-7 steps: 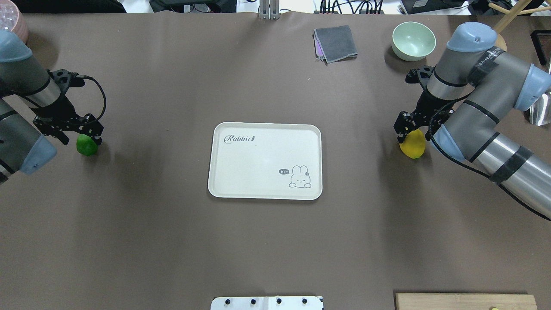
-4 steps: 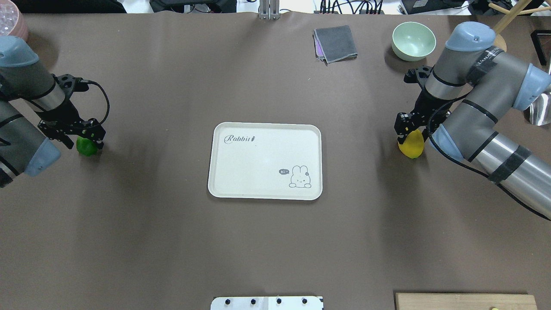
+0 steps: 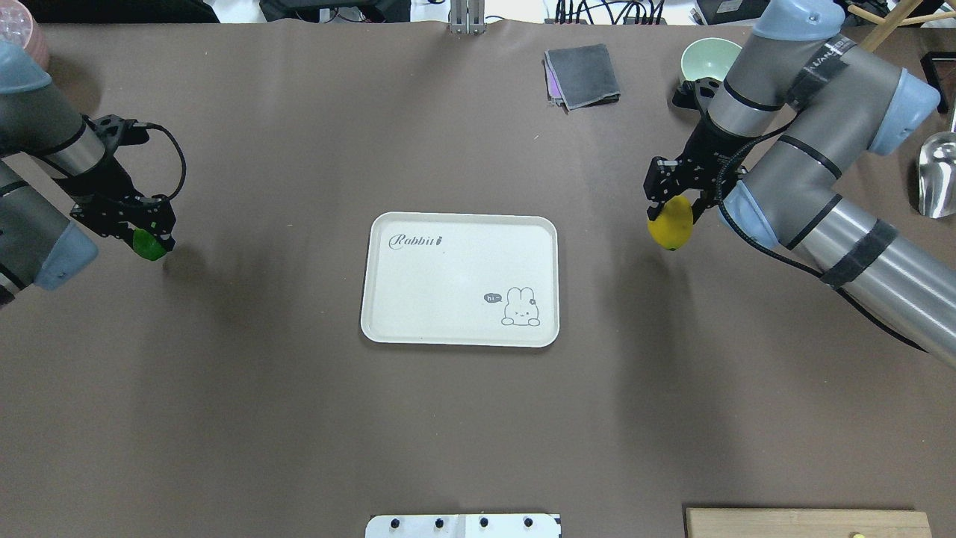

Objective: Place all lemons on tray

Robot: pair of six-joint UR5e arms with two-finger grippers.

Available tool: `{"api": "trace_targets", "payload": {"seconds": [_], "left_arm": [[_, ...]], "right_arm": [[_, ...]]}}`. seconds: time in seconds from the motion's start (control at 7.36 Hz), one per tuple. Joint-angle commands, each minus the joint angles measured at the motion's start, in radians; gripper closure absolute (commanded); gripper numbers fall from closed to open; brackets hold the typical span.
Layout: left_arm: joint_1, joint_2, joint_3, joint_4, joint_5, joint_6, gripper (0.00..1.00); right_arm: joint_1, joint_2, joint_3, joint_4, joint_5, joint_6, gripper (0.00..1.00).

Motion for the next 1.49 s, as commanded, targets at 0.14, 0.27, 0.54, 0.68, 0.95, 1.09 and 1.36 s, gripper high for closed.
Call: {"api": "trace_targets", "payload": {"seconds": [0.14, 0.27, 0.54, 0.68, 0.95, 1.09, 1.36], "left_arm": [[-0.024, -0.086, -0.081, -0.003, -0.064, -0.006, 1.00], [0.017, -0.149, -0.073, -0.012, -0.099, -0.007, 1.00], [0.119, -0.243, -0.072, -0.013, -0.098, -0.009, 1.00], [0.171, -0.292, -0.044, -0.038, -0.098, -0.009, 1.00], [0.239, -0.352, 0.060, -0.201, -0.090, -0.166, 1.00], [0.252, -0.372, 0.126, -0.311, -0.089, -0.228, 1.00], [0.309, -0.435, 0.171, -0.342, 0.018, -0.253, 1.00]], "right_arm": [[-0.092, 0.095, -0.010, 0.062, 0.006, 0.136, 0.64], [-0.119, 0.117, -0.018, 0.082, -0.009, 0.136, 0.64], [-0.161, 0.138, -0.042, 0.138, -0.037, 0.136, 0.64], [-0.175, 0.160, -0.090, 0.180, -0.044, 0.136, 0.64], [-0.202, 0.198, -0.154, 0.239, -0.089, 0.136, 0.64], [-0.208, 0.198, -0.155, 0.239, -0.092, 0.136, 0.64], [-0.212, 0.198, -0.156, 0.239, -0.092, 0.138, 0.26]]}}
